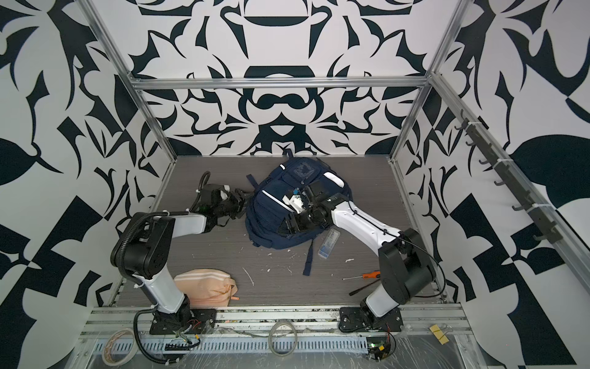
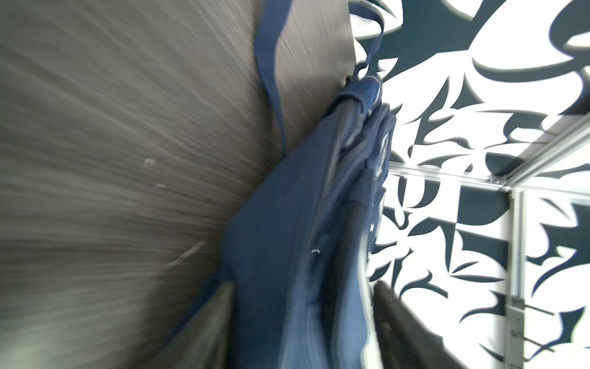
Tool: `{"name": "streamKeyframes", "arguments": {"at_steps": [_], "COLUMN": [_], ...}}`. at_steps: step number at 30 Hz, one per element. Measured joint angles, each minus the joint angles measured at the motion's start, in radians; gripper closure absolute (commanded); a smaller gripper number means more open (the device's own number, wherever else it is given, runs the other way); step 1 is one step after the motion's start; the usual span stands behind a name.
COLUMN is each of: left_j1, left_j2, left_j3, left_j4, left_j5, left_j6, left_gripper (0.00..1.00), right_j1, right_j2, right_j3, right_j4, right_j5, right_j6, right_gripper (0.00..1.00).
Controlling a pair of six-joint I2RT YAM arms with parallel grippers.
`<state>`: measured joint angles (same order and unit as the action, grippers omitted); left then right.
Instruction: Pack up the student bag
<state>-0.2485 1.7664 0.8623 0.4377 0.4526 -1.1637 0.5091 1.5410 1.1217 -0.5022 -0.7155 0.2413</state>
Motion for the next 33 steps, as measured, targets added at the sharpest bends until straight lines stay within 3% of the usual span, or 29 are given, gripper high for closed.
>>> {"name": "streamKeyframes", "arguments": {"at_steps": [1, 3, 7, 11, 16, 19, 33], "left_j1": [0.0, 0.001, -0.007, -0.089, -0.323, -0.403, -0.492], "left_j2": [0.0, -0.007, -0.069, -0.147, -0.157, -0.134, -0.022], "left_j3": [0.054, 0.166, 0.346, 0.438, 0.415, 0.385, 0.365], "left_j4": [-0.09, -0.284, -0.611, -0.814, -0.911, -0.934, -0.929], "left_j5": [0.004, -0.002, -0.029, -0.021, 0.056, 0.09, 0.037], "left_j6": [0.06, 0.192, 0.456, 0.645, 0.743, 0.754, 0.875], "left_gripper": [0.08, 0.06, 0.21, 0.21, 0.27, 0.31, 0.33], "right_j1": [-0.018, -0.058, -0.192, -0.334, -0.396, -0.399, -0.399], "right_j2": [-0.021, -0.067, -0.178, -0.198, -0.127, -0.107, 0.066], "right_j3": [-0.003, -0.013, -0.056, -0.076, -0.097, -0.144, -0.178], "right_j4": [0.008, 0.011, 0.009, -0.023, -0.06, -0.057, -0.036], "right_j5": [0.0, 0.001, 0.005, 0.025, 0.056, 0.063, 0.184], "right_j6": [0.005, 0.016, 0.047, 0.072, 0.103, 0.137, 0.118], "right_gripper": [0.31, 0.3, 0.29, 0.29, 0.25, 0.24, 0.22]}}
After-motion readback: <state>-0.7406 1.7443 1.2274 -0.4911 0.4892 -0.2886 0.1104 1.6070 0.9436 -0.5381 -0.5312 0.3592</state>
